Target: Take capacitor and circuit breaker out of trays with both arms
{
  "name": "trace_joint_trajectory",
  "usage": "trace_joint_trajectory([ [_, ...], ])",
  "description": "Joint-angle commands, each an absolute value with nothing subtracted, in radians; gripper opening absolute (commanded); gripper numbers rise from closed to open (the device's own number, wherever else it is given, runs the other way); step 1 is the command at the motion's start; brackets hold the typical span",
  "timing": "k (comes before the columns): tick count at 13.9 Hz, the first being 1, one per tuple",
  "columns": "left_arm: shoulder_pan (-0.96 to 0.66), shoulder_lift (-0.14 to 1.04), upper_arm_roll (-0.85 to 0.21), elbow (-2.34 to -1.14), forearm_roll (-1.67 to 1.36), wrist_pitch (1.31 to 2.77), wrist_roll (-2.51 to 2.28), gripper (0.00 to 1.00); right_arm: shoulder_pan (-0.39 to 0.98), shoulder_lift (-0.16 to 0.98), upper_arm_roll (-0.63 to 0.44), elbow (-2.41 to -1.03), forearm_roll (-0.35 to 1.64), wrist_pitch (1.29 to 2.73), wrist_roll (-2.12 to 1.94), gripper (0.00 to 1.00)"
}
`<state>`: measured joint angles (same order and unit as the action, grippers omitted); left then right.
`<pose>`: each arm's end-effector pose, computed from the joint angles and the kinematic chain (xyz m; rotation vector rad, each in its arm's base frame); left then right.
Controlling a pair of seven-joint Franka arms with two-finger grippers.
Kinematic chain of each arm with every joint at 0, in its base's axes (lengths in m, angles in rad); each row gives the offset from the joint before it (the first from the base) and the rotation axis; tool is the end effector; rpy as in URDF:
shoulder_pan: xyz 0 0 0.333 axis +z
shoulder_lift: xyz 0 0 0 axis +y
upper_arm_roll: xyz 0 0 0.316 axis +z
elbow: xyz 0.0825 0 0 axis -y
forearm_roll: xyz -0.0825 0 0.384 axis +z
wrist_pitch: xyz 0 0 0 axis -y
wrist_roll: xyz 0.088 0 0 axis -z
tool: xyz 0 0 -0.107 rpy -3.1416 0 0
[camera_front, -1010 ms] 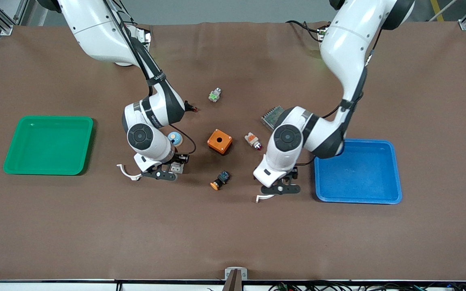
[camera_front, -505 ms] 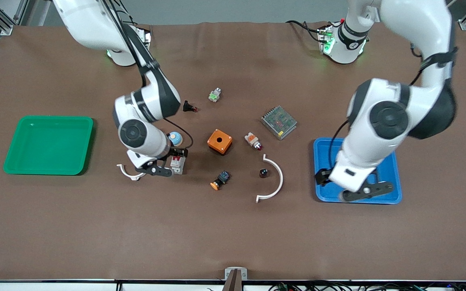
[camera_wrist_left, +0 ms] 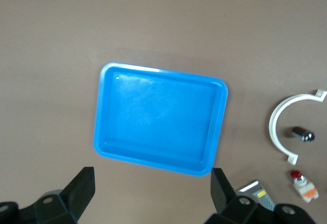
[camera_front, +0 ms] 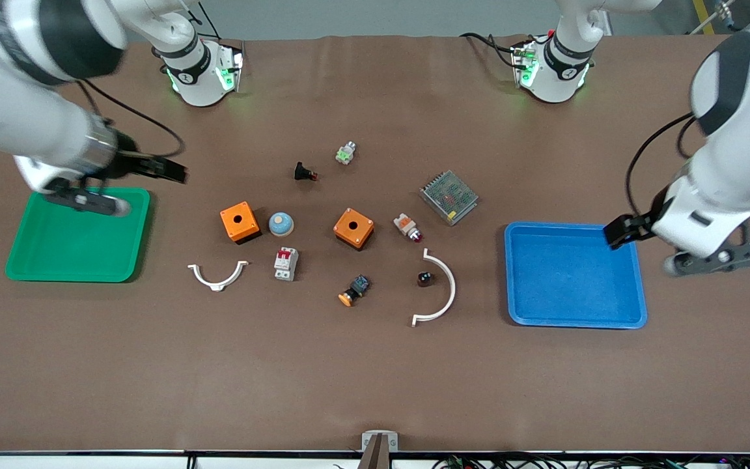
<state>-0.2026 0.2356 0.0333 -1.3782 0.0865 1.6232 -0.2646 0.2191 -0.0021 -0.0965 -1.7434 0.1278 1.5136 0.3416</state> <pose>0.6222 -0.0999 0.5813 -3.0483 -0.1376 -0.0452 0.5302 0.0797 0.5421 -3.0259 0.3438 0.3840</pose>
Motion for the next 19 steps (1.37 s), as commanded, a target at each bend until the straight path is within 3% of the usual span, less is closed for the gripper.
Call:
trace_joint_trajectory([
  [1, -0.155, 0.091, 0.017, -1.523, 0.092, 1.626, -0.204, 1.00, 0.089, -0.040, -0.080, -1.773, 0.086, 1.511, 0.192, 1.00],
  [4, -0.083, -0.023, -0.034, -1.627, 0.086, 1.626, -0.141, 1.00, -0.003, -0.037, -0.080, -1.737, 0.025, 1.523, 0.071, 1.00],
  [8, -0.069, -0.126, -0.061, -1.735, 0.043, 1.626, -0.140, 1.00, -0.025, -0.022, -0.080, -1.643, 0.021, 1.531, 0.043, 1.00],
  [13, -0.081, -0.153, -0.061, -1.746, 0.008, 1.620, -0.141, 1.00, -0.041, 0.047, -0.078, -1.519, 0.035, 1.537, 0.049, 1.00],
  [19, -0.077, -0.138, -0.063, -1.715, 0.005, 1.615, -0.137, 1.00, -0.040, 0.049, -0.078, -1.473, 0.028, 1.539, 0.044, 1.00],
])
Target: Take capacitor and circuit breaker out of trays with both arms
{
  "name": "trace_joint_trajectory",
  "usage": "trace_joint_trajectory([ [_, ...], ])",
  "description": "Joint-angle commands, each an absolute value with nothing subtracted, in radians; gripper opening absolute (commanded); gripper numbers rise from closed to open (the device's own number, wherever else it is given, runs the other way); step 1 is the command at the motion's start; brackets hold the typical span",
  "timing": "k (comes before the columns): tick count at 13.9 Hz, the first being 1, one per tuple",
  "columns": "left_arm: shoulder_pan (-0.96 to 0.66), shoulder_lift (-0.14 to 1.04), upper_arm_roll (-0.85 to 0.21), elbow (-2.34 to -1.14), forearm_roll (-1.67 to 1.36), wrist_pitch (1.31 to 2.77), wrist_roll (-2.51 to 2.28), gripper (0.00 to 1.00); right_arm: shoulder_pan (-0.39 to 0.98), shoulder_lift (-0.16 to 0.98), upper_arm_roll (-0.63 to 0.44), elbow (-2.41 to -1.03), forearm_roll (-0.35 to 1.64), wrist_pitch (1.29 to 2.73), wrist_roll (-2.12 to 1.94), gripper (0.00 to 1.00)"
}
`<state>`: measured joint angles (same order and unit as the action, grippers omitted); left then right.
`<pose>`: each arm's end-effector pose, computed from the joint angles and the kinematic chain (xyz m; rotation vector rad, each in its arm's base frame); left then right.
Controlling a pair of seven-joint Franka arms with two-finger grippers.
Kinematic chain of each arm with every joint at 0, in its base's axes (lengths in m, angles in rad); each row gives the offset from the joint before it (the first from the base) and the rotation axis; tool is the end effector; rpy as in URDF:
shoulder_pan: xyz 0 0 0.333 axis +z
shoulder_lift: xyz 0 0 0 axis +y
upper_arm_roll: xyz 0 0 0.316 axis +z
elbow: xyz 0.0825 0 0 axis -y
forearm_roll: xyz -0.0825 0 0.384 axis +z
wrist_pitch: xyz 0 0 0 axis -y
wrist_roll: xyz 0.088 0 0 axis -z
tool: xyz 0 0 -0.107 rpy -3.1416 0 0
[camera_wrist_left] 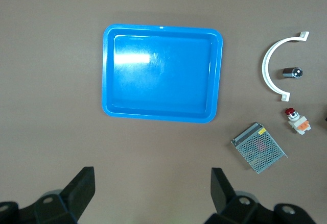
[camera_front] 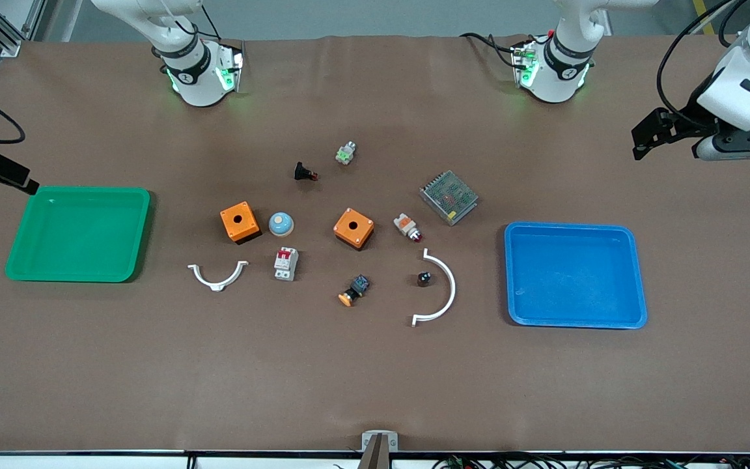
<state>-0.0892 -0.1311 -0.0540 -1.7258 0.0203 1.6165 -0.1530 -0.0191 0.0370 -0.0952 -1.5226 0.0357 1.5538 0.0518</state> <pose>0.5115 -0.0735 0.6252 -3.1175 -0.0148 -0.0396 0.5614 -0.0595 0.6252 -3.0986 0.2571 0.0072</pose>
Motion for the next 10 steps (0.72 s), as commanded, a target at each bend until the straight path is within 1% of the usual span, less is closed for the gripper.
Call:
trace_joint_trajectory([
  [1, -0.075, -0.137, -0.061, -1.709, 0.008, 1.605, -0.138, 1.00, -0.038, 0.051, -0.078, -1.471, 0.029, 1.539, 0.044, 1.00],
  [4, -0.074, -0.107, -0.061, -1.671, 0.008, 1.577, -0.138, 1.00, -0.031, 0.054, -0.077, -1.471, 0.025, 1.540, 0.044, 1.00],
  [10, -0.072, -0.106, -0.061, -1.663, 0.008, 1.562, -0.137, 1.00, -0.031, 0.054, -0.077, -1.470, 0.023, 1.542, 0.044, 1.00],
])
